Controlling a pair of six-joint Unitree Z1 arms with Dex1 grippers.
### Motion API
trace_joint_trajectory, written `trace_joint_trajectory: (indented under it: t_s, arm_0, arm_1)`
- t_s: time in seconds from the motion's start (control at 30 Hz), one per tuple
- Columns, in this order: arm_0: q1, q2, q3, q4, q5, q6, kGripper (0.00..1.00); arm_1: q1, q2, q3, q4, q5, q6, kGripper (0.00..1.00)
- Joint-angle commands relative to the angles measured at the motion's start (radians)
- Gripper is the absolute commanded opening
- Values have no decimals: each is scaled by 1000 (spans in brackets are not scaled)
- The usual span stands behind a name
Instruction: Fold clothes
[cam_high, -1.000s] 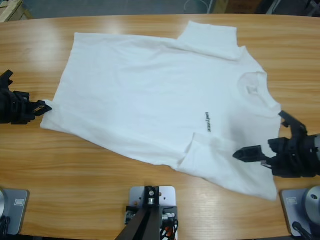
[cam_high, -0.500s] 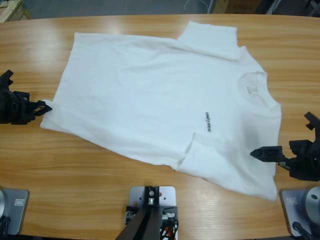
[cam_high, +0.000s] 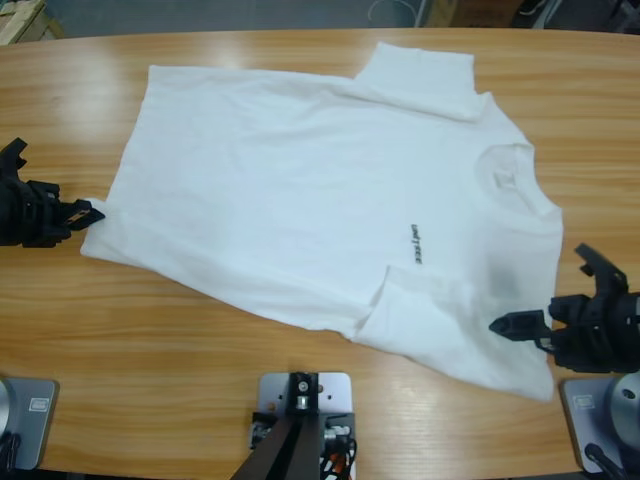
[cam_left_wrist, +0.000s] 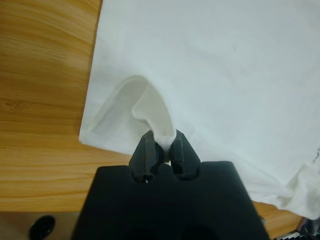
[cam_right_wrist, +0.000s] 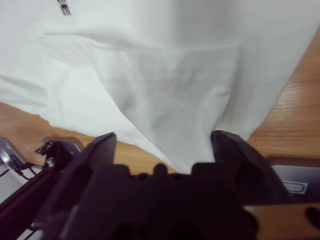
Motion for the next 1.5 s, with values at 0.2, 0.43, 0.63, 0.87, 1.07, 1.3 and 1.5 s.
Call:
trace_joint_trajectory:
  t_s: [0.2, 0.43, 0.63, 0.87, 1.07, 1.3, 1.5]
  arm_0:
    - [8, 18, 3, -2, -14, 16, 0]
    - [14, 23, 3, -2, -14, 21, 0]
    - [15, 30, 2, -4, -14, 23, 0]
    - [16, 31, 6, -3, -14, 23, 0]
    - [19, 30, 6, -3, -14, 26, 0]
    - [19, 30, 6, -3, -14, 26, 0]
    - [21, 28, 7, -3, -14, 26, 0]
  arm_1:
    - [10, 62, 14, 55, -10, 0, 848]
    - [10, 84, 13, 59, -39, 2, 881]
    - [10, 83, 13, 43, -23, 2, 598]
    - [10, 81, 12, 43, -15, -1, 316]
    - [20, 84, 12, 34, -6, -1, 66]
    - [21, 110, 13, 20, 7, 2, 89]
    - [26, 116, 13, 16, 1, -9, 0]
